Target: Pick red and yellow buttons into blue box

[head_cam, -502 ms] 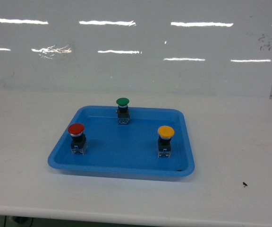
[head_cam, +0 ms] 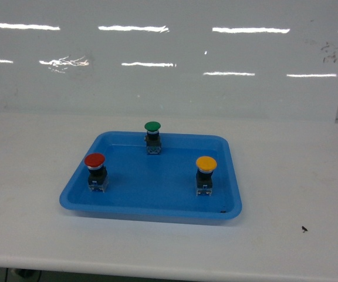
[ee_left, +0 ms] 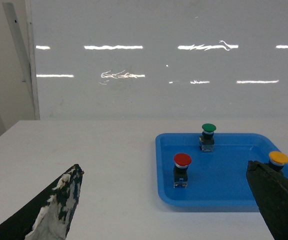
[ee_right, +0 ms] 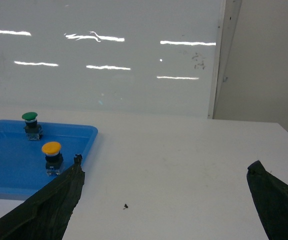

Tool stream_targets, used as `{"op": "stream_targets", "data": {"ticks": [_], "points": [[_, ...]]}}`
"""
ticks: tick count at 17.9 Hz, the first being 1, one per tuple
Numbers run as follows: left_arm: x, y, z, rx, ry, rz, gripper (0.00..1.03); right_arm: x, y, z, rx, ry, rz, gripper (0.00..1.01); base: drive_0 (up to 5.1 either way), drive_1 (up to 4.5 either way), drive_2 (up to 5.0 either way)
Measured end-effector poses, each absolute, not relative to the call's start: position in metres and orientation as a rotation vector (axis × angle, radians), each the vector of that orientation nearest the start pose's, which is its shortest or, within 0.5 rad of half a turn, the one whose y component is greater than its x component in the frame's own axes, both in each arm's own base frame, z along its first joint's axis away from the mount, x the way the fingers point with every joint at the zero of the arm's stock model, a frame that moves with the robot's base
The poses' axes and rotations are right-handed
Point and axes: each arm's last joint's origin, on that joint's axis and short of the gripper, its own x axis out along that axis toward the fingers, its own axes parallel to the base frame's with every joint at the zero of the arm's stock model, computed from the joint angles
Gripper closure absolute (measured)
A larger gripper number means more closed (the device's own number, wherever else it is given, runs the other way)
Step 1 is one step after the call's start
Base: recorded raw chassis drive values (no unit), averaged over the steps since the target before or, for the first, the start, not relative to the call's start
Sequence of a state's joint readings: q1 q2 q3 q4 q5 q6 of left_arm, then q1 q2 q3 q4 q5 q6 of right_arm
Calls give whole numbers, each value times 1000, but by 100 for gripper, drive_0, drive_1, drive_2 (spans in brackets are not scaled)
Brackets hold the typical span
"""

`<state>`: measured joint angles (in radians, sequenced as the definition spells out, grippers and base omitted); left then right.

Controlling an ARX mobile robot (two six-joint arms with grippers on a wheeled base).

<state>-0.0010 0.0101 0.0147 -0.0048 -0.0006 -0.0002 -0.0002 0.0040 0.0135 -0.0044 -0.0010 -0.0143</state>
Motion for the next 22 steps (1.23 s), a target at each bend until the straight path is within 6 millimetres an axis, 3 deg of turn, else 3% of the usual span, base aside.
{"op": "stream_targets", "data": {"ticks": [17,19,20,22], "points": [[97,0,167,0,0,0,5,97,0,167,-14,-5,1,3,0,0,0],[122,6,179,2,-37,-4,5,117,-4,172,13,39,-9,3,0,0,0],[143,9,203,15,-88,-21,5,129,0,196,10,-24,39,3,0,0,0],[164,9,228,29,-156,-45,5,147,1,226,6,-107,66,3,0,0,0]]}}
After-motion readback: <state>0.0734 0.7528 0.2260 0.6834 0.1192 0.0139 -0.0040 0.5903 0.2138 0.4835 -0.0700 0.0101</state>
